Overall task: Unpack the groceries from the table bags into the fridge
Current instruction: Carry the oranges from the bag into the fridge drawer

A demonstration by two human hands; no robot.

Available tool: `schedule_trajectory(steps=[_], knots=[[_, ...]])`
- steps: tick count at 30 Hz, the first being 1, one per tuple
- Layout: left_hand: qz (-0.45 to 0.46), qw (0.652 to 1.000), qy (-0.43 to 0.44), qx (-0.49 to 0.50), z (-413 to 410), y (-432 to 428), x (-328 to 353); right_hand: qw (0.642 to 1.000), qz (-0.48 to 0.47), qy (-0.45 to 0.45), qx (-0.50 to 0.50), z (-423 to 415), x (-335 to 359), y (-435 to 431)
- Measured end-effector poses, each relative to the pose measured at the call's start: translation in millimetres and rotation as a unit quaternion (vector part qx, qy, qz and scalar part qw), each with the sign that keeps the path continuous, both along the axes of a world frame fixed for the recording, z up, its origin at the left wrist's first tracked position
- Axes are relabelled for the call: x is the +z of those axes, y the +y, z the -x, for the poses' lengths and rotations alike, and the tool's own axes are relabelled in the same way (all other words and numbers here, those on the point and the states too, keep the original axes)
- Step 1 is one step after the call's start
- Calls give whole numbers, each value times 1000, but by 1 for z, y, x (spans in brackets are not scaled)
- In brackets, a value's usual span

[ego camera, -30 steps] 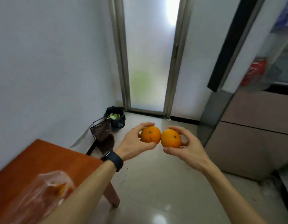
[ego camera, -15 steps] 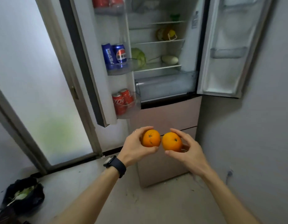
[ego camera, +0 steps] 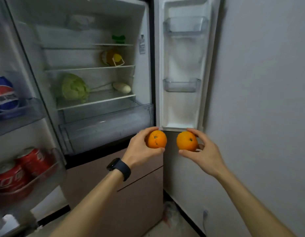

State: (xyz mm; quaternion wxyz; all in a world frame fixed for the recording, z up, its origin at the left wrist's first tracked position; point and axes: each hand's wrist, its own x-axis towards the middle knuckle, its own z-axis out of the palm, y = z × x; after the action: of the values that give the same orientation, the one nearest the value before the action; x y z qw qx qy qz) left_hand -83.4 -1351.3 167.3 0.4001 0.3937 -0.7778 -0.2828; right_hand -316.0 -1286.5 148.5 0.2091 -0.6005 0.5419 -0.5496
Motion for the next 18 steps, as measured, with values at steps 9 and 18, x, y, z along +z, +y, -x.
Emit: schedule_trajectory(steps=[9, 18], knots=[[36, 997, 47, 51, 43, -119, 53, 998, 52, 1, -41, 56, 59, -103], [61, 988, 24, 142, 22, -228, 67, 996, 65, 4, 64, 35, 61, -230]])
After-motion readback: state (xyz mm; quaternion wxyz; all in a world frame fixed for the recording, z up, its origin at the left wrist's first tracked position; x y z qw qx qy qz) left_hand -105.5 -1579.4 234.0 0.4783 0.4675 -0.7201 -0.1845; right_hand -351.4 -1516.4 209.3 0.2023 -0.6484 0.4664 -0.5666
